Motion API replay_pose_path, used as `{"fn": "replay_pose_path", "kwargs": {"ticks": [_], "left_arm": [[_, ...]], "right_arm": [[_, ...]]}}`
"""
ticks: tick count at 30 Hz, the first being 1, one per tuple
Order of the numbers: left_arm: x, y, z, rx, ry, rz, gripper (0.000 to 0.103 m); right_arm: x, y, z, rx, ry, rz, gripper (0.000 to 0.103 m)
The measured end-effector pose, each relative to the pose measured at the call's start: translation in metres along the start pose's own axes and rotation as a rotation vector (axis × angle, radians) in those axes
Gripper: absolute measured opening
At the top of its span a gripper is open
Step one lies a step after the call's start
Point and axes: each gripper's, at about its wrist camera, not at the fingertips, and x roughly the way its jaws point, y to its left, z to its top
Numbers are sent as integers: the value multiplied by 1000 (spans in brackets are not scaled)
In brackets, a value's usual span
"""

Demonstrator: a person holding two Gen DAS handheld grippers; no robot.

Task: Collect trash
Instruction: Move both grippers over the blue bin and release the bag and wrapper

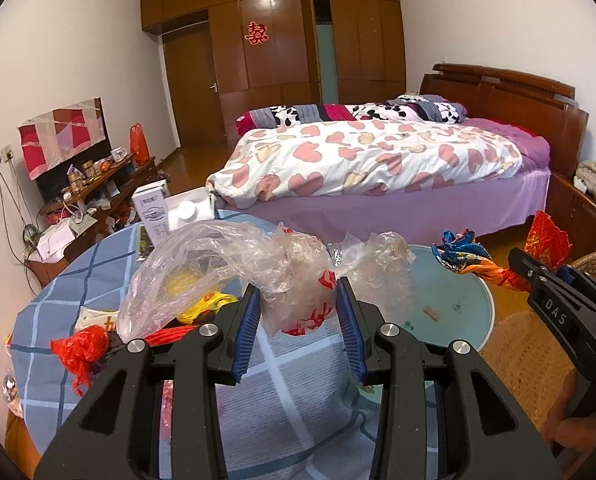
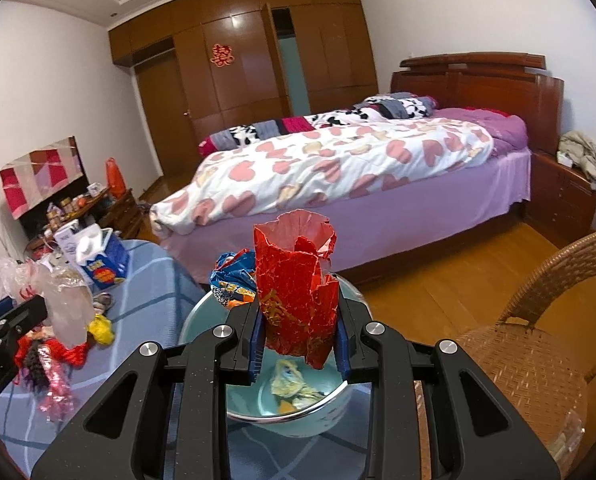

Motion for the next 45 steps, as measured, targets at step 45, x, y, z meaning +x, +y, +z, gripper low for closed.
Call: {"fn": "replay_pose_path", "kwargs": {"ticks": [45], "left_arm": [[94, -76, -15, 76, 146, -94, 42]], "right_arm": [[54, -36, -23, 56, 140, -73, 48]]}}
